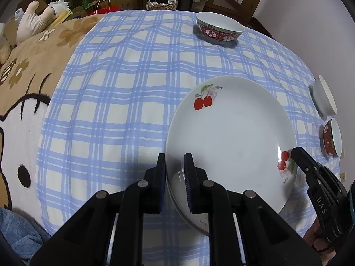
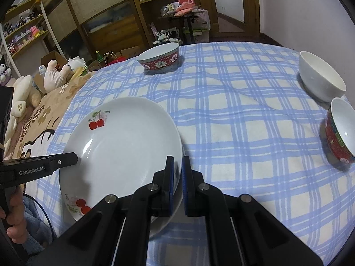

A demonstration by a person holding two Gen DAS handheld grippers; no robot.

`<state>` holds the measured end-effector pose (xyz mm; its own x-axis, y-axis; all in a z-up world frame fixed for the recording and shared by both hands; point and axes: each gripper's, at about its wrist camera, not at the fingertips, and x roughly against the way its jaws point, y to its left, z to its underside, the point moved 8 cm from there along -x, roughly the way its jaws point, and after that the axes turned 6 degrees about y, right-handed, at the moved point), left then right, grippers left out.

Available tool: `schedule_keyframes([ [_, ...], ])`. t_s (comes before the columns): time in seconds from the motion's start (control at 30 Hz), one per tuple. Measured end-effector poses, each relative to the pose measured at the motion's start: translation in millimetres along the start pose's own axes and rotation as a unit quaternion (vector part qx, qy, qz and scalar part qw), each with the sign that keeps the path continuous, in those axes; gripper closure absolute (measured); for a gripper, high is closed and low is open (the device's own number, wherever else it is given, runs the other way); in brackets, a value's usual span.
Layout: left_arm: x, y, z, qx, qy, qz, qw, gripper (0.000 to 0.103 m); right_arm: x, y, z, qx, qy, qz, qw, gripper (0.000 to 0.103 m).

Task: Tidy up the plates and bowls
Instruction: 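Carry the left tool's plate across the cloth while the right tool carries its plate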

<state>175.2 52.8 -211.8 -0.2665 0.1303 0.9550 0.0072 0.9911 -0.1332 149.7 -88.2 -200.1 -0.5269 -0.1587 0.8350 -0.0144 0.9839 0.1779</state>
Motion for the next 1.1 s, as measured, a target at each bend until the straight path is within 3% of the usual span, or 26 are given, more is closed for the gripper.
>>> schedule_keyframes([
  [0.23, -0.8, 0.1, -0.6, 0.002, -0.001, -0.003, 1.0, 0.088, -0.9, -0.9, 3.6, 0.001, 0.004, 0.002, 1.0, 0.095],
  [0.4, -3.3, -5.0, 0.3, -0.03, -0.004, -0.042, 0.9987, 0.088, -2.4, -2.5, 4.0, 0.006, 0.002, 0.008, 1.0, 0.095],
  [1.1, -6.4, -3.0, 1.2, -0.017, 0.009, -0.027, 0.9995, 0.087, -2.9, -2.8, 6.1, 0.012, -0.001, 0.008, 1.0, 0.095],
])
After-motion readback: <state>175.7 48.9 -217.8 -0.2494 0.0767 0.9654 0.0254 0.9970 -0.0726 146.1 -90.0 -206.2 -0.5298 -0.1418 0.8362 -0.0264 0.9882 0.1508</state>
